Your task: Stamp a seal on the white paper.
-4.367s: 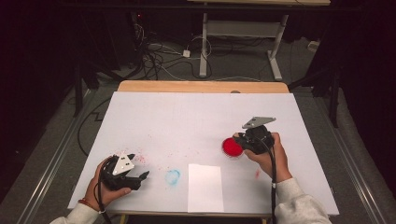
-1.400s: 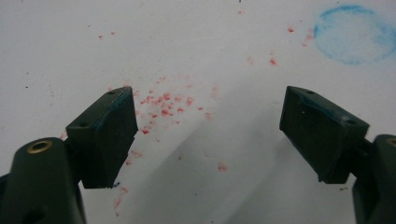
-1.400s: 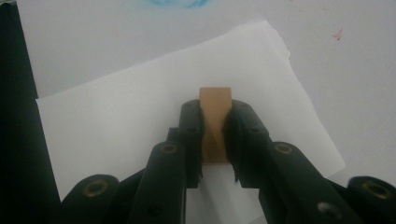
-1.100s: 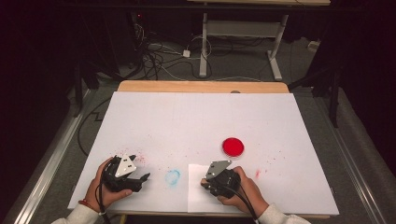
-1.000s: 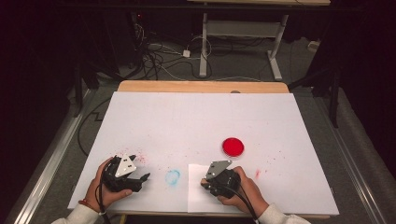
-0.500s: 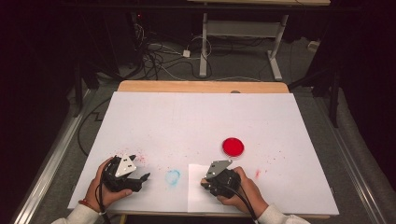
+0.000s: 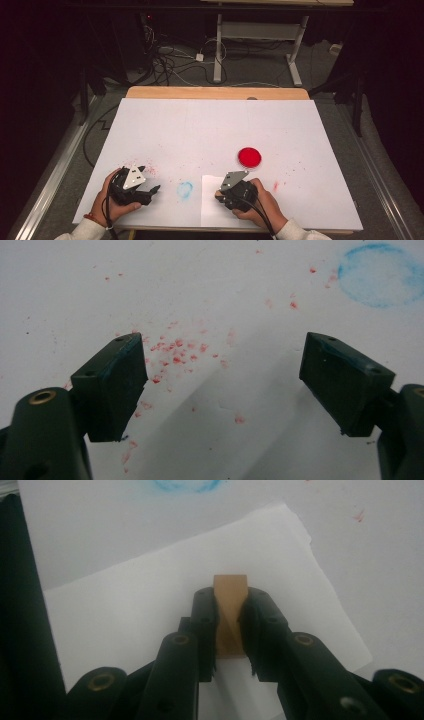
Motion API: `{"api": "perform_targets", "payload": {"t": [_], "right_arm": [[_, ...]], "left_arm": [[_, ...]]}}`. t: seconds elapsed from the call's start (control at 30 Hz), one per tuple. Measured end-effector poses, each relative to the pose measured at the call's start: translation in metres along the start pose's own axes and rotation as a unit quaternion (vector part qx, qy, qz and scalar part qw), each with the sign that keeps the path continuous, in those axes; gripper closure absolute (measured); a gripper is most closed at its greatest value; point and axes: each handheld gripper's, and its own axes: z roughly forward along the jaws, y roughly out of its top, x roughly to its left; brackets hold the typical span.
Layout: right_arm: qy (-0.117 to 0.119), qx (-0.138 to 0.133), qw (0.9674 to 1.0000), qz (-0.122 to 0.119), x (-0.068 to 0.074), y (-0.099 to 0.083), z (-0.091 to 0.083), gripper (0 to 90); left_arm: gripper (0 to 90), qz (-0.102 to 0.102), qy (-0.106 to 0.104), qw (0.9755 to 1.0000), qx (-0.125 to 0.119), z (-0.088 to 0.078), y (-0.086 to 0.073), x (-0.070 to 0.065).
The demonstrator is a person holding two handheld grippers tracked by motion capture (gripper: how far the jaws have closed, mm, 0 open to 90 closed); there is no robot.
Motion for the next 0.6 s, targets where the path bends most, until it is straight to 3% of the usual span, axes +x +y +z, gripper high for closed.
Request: {"api": "perform_targets", "payload": {"t": [0.37, 0.6], "right_arm": [[-0.007, -0.060, 0.9981, 0.008, -0.007, 0.009, -0.039, 76.0], [-0.018, -0.079, 0.9967, 0.007, -0.011, 0.013, -0.054, 76.0]], "left_arm": [[18.3, -0.004, -0.001, 1.0000, -0.001, 0.000, -0.001, 0.001], [18.2, -0.009, -0.003, 0.9999, -0.002, 0.001, -0.003, 0.004]]}}
